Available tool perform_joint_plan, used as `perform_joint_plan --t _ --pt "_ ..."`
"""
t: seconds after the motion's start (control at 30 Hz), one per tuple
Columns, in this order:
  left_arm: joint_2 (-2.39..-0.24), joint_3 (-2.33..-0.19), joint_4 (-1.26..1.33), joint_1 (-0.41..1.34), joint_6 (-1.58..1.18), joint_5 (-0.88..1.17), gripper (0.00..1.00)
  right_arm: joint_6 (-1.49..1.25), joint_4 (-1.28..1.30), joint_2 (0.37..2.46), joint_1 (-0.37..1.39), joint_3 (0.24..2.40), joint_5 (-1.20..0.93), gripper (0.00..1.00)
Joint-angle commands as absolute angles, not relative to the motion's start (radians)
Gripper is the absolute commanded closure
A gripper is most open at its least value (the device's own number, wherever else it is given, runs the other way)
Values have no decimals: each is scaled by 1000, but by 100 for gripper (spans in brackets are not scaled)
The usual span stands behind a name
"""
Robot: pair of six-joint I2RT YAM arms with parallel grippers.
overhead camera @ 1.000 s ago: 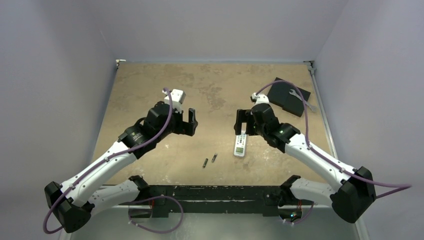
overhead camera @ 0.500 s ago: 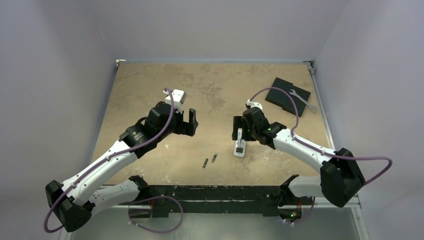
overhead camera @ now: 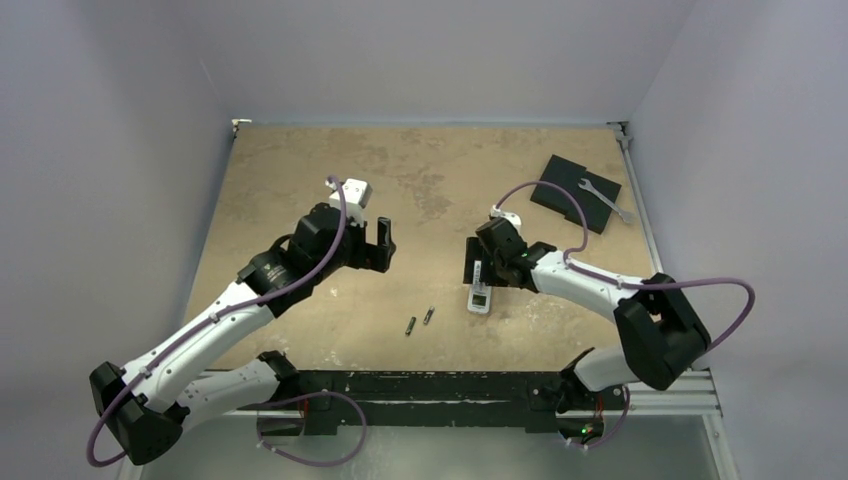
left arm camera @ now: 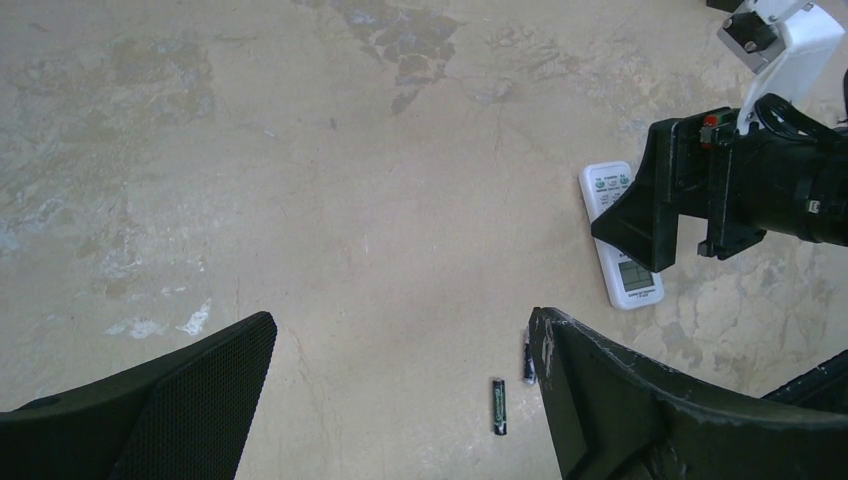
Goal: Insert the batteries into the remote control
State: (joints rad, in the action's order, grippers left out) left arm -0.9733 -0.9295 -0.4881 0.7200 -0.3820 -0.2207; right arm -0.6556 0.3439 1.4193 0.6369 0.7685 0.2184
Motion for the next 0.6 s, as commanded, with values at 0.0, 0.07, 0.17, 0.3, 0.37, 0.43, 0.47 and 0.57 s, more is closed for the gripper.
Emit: perform_joint_plan --t 0.0,0.07,0.17,0.3,0.37,0.43,0.47,0.57 --pt "-945 -939 -475 715 -373 -218 1 -689 332 1445 647 810 273 11" --pt "-943 -940 -475 713 -373 -217 1 -691 332 1462 648 819 282 12" --pt "-939 -939 -474 713 -373 -215 1 -696 334 1490 652 835 289 15" --pt "-934 -940 -476 713 -371 -217 1 -696 331 1514 655 852 293 18" --pt "-933 -939 -476 713 -371 -218 1 -695 330 1523 656 859 297 21" --pt "-931 -939 -477 714 -371 -219 1 -695 334 1531 658 864 300 24" --pt "-931 -939 -477 715 -370 -219 1 -695 334 1534 658 865 301 26" --pt "-930 -940 -477 714 -370 -221 1 -693 335 1540 660 867 307 31"
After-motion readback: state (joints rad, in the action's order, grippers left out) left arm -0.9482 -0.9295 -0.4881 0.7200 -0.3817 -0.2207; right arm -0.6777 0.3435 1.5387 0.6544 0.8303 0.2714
